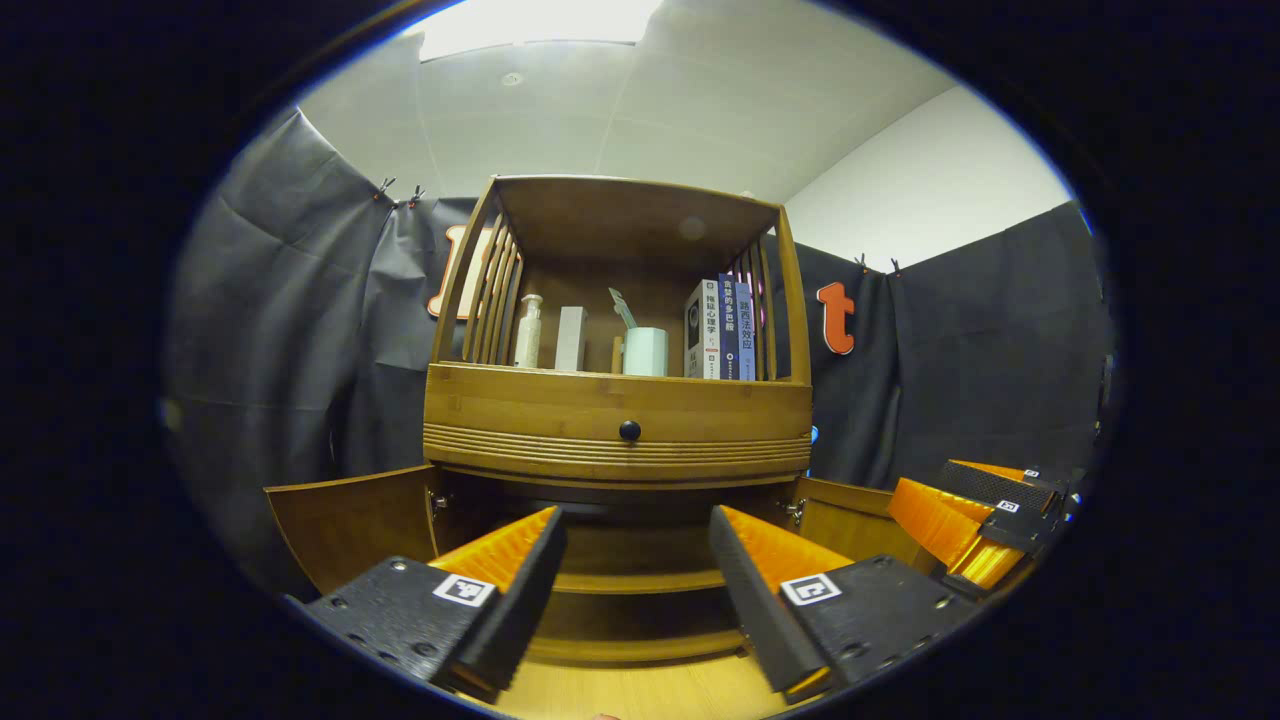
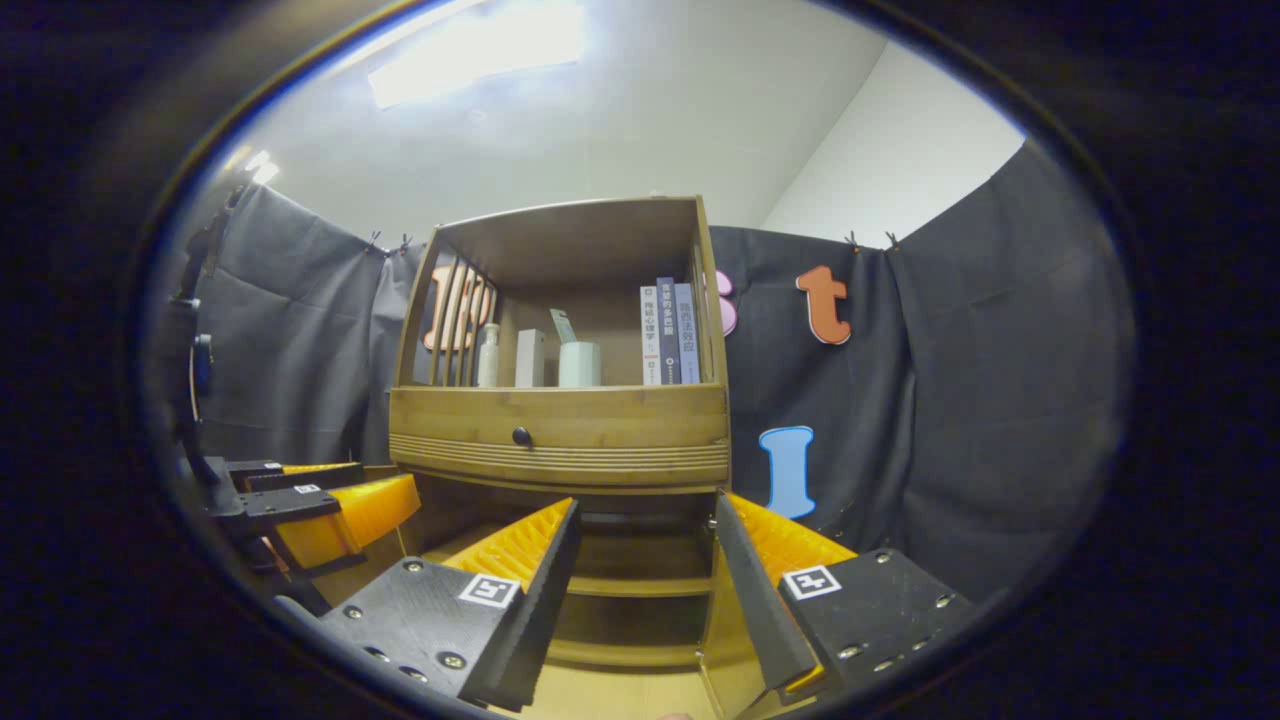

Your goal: Open the right door of the double-door shoe cabinet with the right hand, and open the left door with the left hand.

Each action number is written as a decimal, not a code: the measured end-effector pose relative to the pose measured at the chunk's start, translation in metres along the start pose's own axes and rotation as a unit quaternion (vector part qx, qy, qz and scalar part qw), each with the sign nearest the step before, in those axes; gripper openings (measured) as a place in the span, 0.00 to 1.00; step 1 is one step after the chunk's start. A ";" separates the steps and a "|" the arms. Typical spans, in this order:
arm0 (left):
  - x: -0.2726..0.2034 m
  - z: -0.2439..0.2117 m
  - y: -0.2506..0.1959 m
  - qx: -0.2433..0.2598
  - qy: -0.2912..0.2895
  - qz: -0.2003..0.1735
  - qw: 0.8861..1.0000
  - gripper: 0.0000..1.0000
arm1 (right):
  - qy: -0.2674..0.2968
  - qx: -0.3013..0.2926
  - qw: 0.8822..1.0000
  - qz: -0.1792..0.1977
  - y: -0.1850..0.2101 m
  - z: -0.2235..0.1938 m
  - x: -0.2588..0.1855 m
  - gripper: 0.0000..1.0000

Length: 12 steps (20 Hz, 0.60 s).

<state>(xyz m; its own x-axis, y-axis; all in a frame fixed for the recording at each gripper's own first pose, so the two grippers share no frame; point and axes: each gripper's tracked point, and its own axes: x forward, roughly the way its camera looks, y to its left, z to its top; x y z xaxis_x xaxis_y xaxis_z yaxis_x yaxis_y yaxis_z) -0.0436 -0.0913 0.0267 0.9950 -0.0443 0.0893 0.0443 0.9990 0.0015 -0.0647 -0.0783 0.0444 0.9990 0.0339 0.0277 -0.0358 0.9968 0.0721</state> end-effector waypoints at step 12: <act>0.015 -0.023 -0.016 -0.010 0.024 -0.030 0.999 0.97 | 0.031 0.003 0.999 -0.016 -0.006 -0.029 -0.007 0.81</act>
<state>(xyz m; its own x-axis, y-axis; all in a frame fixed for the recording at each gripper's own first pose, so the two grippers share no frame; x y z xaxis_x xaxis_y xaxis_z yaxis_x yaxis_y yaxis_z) -0.0271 -0.1081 0.0056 0.9936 -0.1047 0.0423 0.1054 0.9943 -0.0147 -0.0703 -0.0827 0.0154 0.9993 0.0072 -0.0375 -0.0043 0.9969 0.0782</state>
